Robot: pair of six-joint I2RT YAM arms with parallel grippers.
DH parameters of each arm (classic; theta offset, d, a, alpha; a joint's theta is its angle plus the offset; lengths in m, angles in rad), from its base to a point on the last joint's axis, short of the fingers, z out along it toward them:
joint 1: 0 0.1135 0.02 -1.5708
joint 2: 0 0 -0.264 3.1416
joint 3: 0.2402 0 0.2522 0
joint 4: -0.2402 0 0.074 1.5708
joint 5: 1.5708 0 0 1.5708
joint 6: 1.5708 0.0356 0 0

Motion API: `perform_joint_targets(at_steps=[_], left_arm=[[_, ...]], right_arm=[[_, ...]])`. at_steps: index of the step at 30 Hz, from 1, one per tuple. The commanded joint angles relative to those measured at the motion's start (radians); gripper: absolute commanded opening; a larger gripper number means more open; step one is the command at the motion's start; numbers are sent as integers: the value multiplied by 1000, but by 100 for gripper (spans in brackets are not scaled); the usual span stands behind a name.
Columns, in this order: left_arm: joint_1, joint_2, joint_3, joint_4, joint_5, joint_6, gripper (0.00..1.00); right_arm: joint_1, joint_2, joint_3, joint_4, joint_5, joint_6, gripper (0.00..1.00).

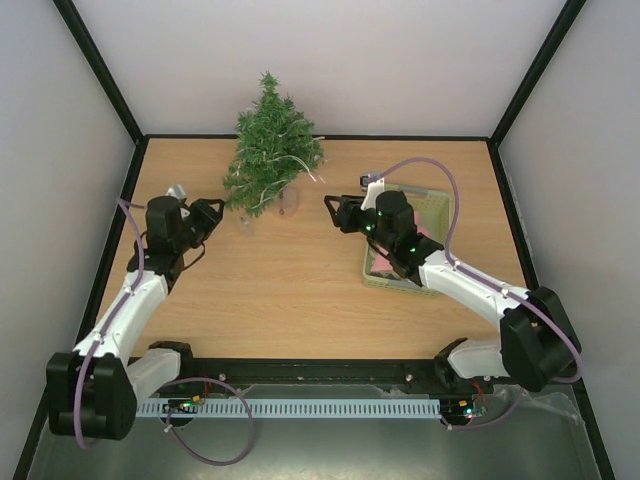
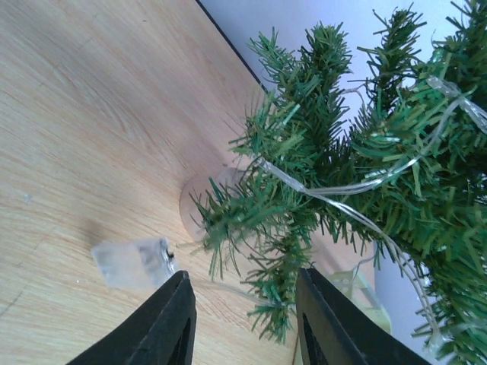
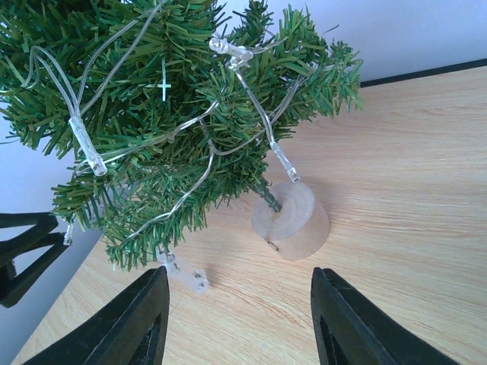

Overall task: Decorate the small christmas tree
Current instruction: Wrap the decoration item around the Christmas tree.

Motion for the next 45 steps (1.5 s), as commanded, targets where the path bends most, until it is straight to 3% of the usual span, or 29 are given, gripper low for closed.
perform_joint_targets(at_steps=[1, 7, 12, 19, 24, 32, 41, 45], left_arm=[[-12, -73, -38, -62, -19, -100, 42], [-16, -129, -149, -59, 8, -485, 55], [-17, -135, -255, 23, 58, -720, 73], [-24, -75, -301, 106, 120, -953, 81], [-53, 16, -287, 228, 142, -1060, 97], [-62, 165, -265, 425, 133, -1213, 95], [-62, 232, -189, 455, 103, -1349, 96], [-57, 225, -168, 380, 79, -1400, 96]], right_arm=[[-5, -33, -7, -15, 24, -21, 50], [-4, -50, -8, -30, 28, -16, 50], [-4, -96, -21, -42, 42, -23, 50], [-4, -129, -25, -59, 78, -40, 50], [-4, -129, -26, -62, 77, -36, 49], [-5, -129, 6, -85, 73, -42, 49], [-4, -154, -22, -79, 84, -50, 49], [-4, -149, -8, -89, 84, -59, 49]])
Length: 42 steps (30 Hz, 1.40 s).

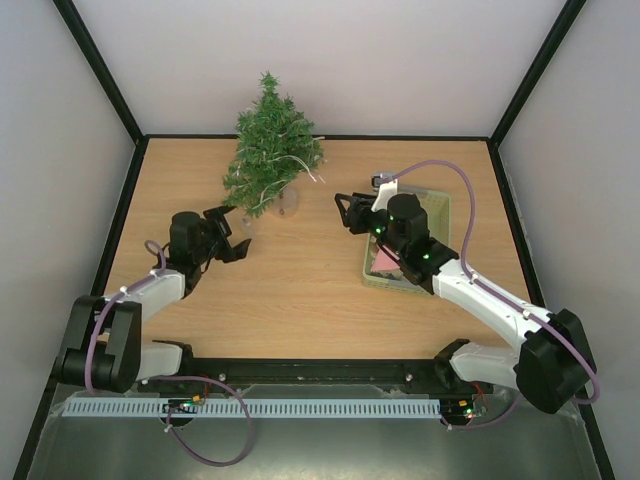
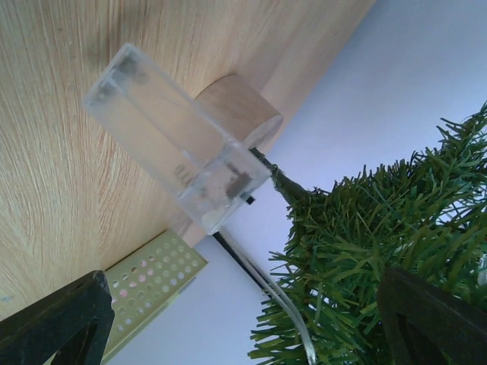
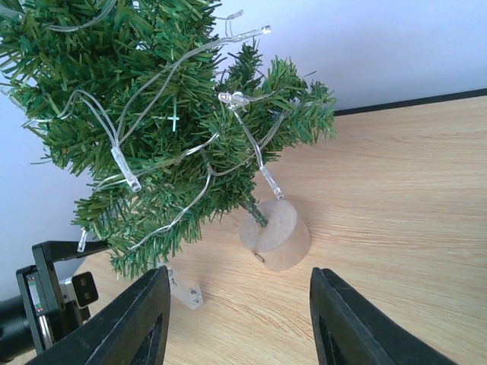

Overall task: Decorate the small christmas tree
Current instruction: Wrap the decoration item around the Christmas tree.

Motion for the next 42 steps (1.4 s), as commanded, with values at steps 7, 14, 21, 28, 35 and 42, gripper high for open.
perform_joint_targets(at_steps=[7, 14, 21, 28, 35, 42], left_arm=[[1, -17, 43, -105, -83, -303, 94], [0, -27, 67, -185, -82, -306, 94], [1, 1, 47, -200, -29, -336, 94], [-30, 86, 85, -111, -14, -374, 95], [-67, 141, 89, -56, -22, -451, 95], [-78, 211, 78, 43, -30, -517, 86]], right_arm=[[-4, -35, 6, -17, 45, -60, 49], [-5, -45, -13, 11, 53, -68, 49], [-4, -36, -16, 17, 32, -59, 49], [-4, -52, -22, 13, 52, -68, 49], [-5, -35, -20, 16, 42, -60, 48], [-4, -37, -8, -4, 58, -78, 48]])
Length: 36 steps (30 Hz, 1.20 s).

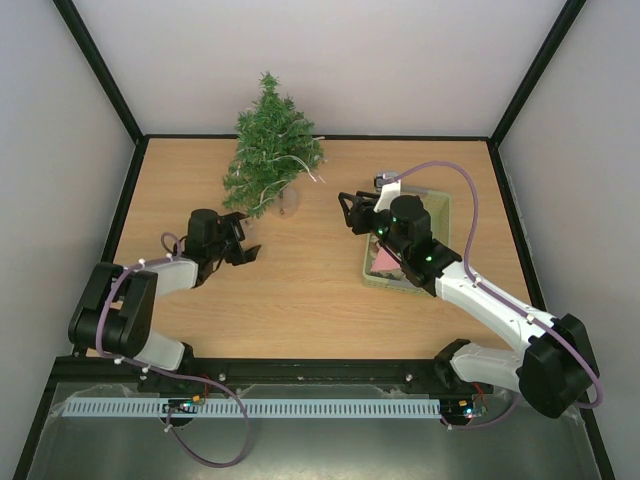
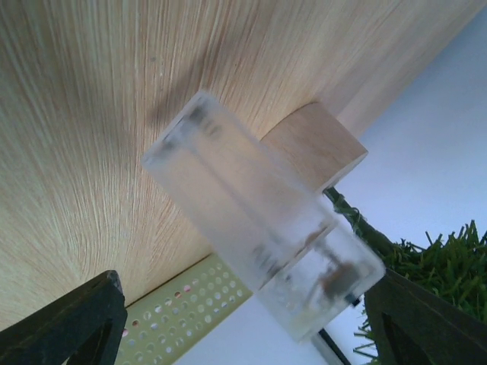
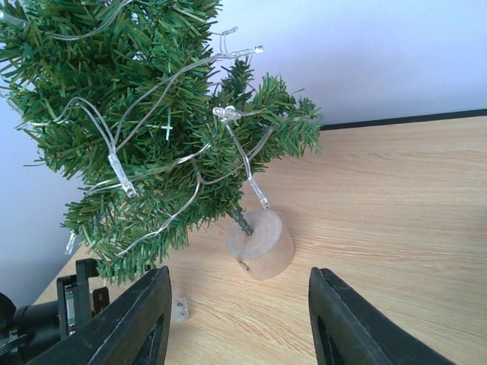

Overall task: Decorate the small christmas tree
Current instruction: Wrap the decoration item around the Christmas tree.

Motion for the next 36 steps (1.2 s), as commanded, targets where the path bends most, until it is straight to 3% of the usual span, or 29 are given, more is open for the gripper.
perform_joint_targets(at_steps=[1, 8, 22, 36], left_arm=[[-4, 41, 8, 90, -7, -524, 85], [-6, 91, 56, 90, -13, -500, 75], [-3, 90, 36, 140, -38, -491, 39], [35, -78, 89, -145, -141, -337, 14]], right_arm=[[-4, -13, 2, -4, 30, -31, 48], [-4, -25, 1, -12, 50, -50, 48], [-4, -19, 1, -13, 55, -59, 48], [-4, -57, -3, -27, 71, -72, 49]])
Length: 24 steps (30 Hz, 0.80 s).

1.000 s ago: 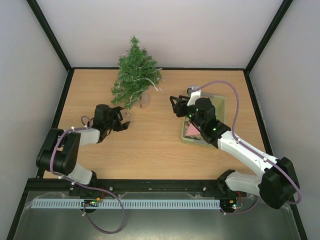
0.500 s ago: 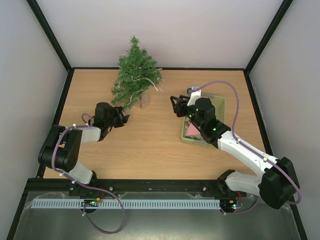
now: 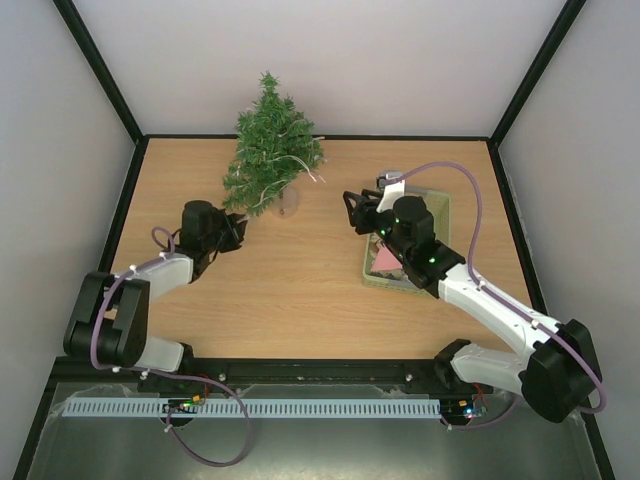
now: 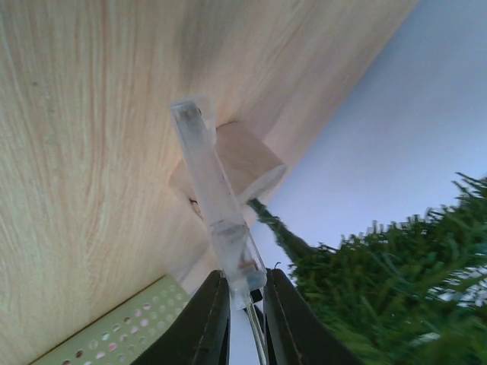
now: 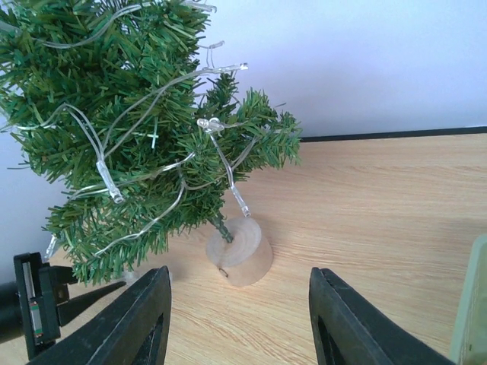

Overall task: Decorate the small christmas tree
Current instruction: Wrap the decoration item around the Christmas tree.

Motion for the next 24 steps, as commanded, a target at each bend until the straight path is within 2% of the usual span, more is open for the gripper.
perform_joint_targets(at_steps=[1, 7, 11, 20, 24], left_arm=[[14, -62, 40, -127, -53, -332, 13], [26, -110, 79, -242, -102, -252, 11], [37, -158, 144, -386, -208, -149, 11], [53, -210, 339, -596, -433, 178, 10], [53, -212, 406, -615, -501, 329, 9]], right_arm=[[-4, -35, -5, -4, 22, -15, 49], [-4, -53, -6, -13, 25, -20, 49], [-4, -75, -9, -20, 32, -27, 49], [-4, -114, -29, -20, 47, -40, 49], [-4, -121, -28, -22, 44, -45, 49]])
